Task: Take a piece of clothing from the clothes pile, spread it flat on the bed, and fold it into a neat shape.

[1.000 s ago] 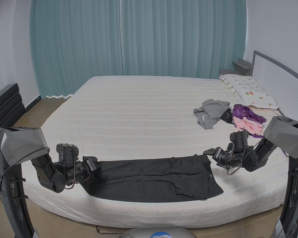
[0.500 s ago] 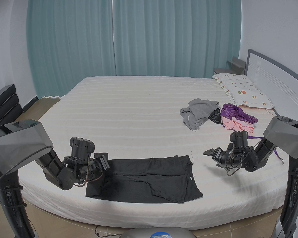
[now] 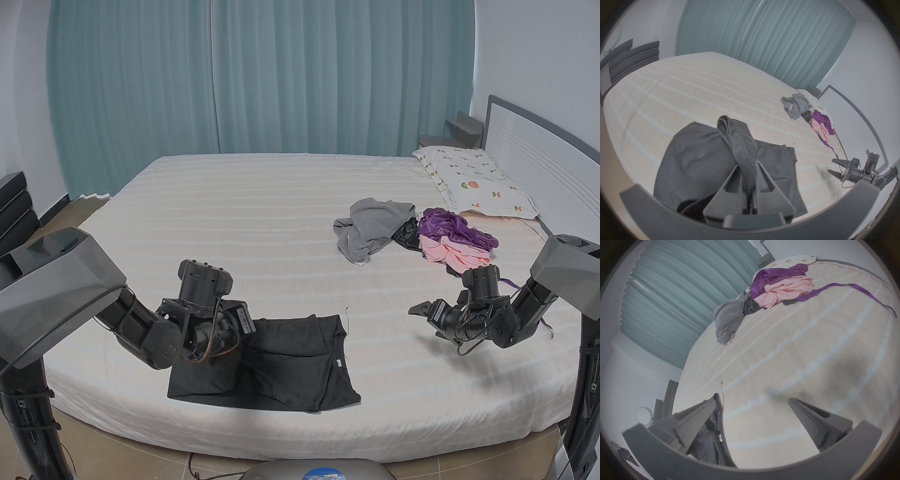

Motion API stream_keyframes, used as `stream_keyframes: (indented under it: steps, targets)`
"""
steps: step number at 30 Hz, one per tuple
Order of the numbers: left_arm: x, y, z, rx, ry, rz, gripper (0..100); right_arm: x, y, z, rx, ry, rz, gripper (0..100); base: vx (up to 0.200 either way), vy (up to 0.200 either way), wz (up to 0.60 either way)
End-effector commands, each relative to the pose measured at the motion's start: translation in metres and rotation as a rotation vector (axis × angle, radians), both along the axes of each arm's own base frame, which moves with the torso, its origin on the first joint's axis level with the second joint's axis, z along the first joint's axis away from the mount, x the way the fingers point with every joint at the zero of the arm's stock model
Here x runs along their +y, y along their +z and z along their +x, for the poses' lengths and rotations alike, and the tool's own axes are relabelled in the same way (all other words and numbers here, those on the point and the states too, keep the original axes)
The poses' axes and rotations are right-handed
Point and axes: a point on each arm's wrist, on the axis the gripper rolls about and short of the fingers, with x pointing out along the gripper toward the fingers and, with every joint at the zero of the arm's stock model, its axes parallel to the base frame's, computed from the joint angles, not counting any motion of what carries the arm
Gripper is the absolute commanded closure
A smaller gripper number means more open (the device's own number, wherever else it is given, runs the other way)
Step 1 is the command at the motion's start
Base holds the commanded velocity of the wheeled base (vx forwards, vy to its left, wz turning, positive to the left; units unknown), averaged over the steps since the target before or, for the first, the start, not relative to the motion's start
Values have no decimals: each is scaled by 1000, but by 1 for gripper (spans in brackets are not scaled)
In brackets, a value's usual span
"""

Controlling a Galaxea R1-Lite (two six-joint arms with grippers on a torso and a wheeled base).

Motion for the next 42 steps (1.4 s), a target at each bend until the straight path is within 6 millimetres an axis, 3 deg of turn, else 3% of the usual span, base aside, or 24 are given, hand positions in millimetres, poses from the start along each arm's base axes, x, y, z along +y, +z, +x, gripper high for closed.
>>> stream_keyframes:
  steps: [1,4,8,14,15,23,29,33,42]
  targets:
    - [-25,3,10,11,-37,-3,100,1,-1,-1,3,3,-1,0,0,-200,0]
    - [-30,1,13,26,-43,1,100,1,-1,-1,3,3,-1,0,0,0,0]
    - [-55,-9,17,72,-48,-28,100,1,-1,-1,4,3,-1,0,0,0,0]
    - [-68,-27,21,94,-50,-19,100,1,-3,-1,6,5,-4,0,0,0,0]
    - [-70,-28,21,95,-52,-18,0,1,-3,-1,6,5,-4,0,0,0,0]
    - [-77,-25,19,72,-32,-26,0,1,-3,-1,7,9,-6,0,0,0,0]
    - [-77,1,9,37,-21,-78,0,5,-3,-3,12,19,-7,0,0,0,0]
    - [-62,11,1,48,10,-100,0,5,-3,-4,12,19,-7,0,0,0,0]
    - [-15,5,-10,20,158,-230,0,7,-2,-4,11,20,-5,0,0,0,0]
